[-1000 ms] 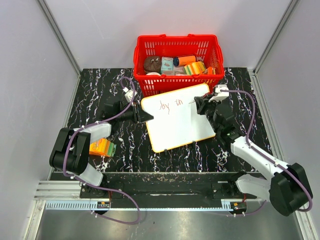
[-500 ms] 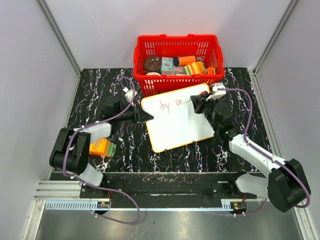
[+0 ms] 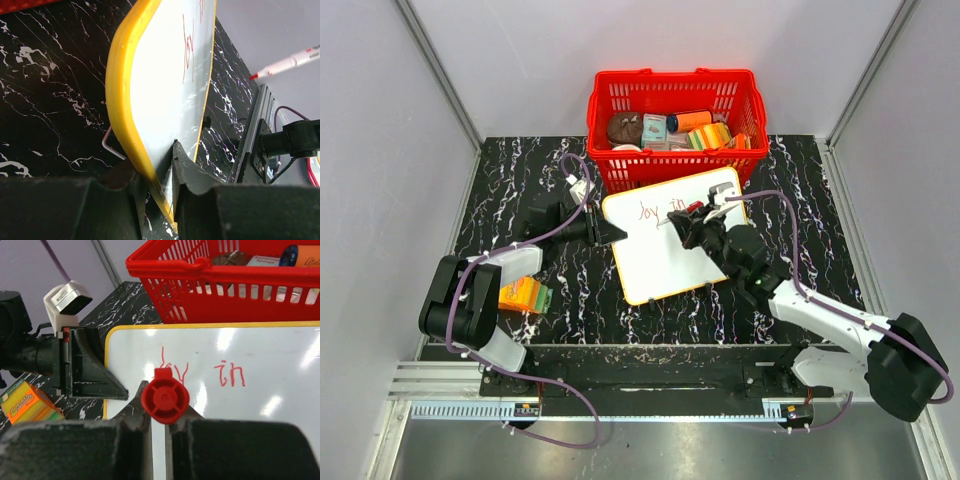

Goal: Write a sentence on the whiteboard
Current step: Write on the whiteboard with the whiteboard.

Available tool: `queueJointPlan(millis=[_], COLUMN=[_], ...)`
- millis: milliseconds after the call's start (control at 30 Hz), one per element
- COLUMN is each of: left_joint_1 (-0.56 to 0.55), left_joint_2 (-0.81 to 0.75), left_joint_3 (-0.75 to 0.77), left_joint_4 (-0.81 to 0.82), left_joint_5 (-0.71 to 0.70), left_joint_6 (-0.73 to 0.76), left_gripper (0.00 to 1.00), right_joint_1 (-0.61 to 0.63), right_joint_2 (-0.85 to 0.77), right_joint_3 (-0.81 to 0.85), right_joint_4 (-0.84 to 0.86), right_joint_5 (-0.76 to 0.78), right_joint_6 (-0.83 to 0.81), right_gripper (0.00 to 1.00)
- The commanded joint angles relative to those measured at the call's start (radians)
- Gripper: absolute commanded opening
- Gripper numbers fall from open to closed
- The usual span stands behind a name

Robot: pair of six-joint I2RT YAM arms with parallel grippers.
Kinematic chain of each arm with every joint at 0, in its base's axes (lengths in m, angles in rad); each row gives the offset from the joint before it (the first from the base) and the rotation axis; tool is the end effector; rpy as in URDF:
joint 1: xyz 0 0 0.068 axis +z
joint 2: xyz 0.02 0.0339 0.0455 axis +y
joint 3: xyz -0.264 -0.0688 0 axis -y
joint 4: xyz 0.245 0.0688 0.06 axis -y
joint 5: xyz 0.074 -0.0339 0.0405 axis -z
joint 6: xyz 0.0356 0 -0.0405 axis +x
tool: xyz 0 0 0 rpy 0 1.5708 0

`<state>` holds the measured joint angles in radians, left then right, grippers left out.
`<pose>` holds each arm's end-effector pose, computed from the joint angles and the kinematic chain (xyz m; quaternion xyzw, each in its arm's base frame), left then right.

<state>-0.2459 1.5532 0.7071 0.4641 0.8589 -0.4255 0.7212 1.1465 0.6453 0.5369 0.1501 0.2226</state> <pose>0.2970 -0.1023 0.1975 0.1647 0.7711 -0.4934 0.3671 0.2019 0.1704 0.2929 -0.1185 0.6843 0.2798 0.6628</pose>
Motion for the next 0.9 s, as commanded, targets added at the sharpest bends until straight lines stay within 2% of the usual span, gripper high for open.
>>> queueJointPlan(millis=[0, 133, 333, 867], left_joint_1=[-0.027, -0.027, -0.027, -0.029], left_joint_2=[0.019, 0.021, 0.021, 0.025], left_joint_3=[-0.005, -0.003, -0.004, 0.000], left_joint_4=[-0.070, -0.070, -0.070, -0.071], left_joint_5=[-0.141, -0.143, -0.143, -0.143], left_joint_6=[0.197, 0.197, 0.197, 0.197], left_gripper=[0.00, 0.00, 0.00, 0.00], right_joint_1=[0.061, 0.176, 0.268, 0.288], right_joint_2=[0.013, 0.065, 0.130, 0.173], right_joint_3=[-0.033, -0.036, -0.033, -0.065], right_joint_4=[0.098, 0.144, 0.201, 0.225], right_joint_5=[0.091, 0.167, 0.238, 0.289], right_joint_6=[-0.023, -0.051, -0.091, -0.085], right_gripper=[0.00, 0.00, 0.00, 0.00])
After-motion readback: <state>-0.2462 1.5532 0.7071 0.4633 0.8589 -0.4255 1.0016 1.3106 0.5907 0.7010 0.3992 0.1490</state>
